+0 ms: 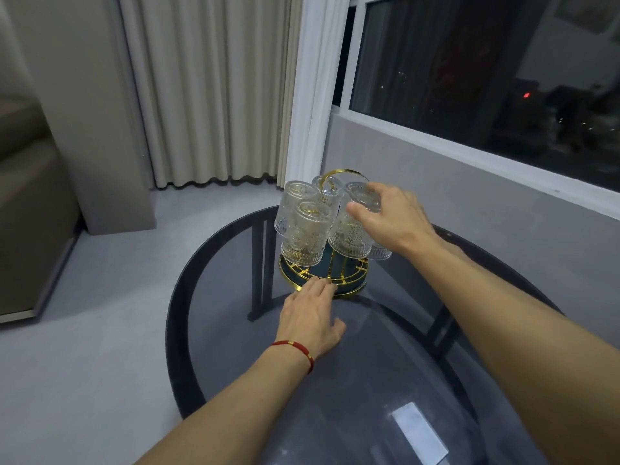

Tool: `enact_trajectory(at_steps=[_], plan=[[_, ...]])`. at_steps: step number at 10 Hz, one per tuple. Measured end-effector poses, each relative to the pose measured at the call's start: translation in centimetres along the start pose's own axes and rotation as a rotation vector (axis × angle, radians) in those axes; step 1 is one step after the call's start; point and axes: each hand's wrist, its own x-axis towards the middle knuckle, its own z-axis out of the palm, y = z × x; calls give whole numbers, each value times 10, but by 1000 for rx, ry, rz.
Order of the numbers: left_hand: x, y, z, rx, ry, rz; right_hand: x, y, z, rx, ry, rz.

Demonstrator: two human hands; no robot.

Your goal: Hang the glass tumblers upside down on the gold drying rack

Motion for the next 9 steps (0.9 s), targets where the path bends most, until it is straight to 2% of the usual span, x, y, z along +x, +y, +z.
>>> enact_trajectory(at_steps=[3, 4, 6, 8, 9], plan=[[-4, 1, -5, 1, -25, 18, 2, 3, 29, -261, -131, -66], [-6, 0, -9, -5, -68, 16, -4, 0, 37, -312, -140, -81], [-13, 11, -16, -13, -31, 18, -13, -1, 38, -320, -108, -89], [-21, 32, -39, -98, 77, 13, -53, 7, 14, -162, 6, -77], [-32, 46, -58, -311, 262, 85, -89, 23, -8, 91, 83, -2]])
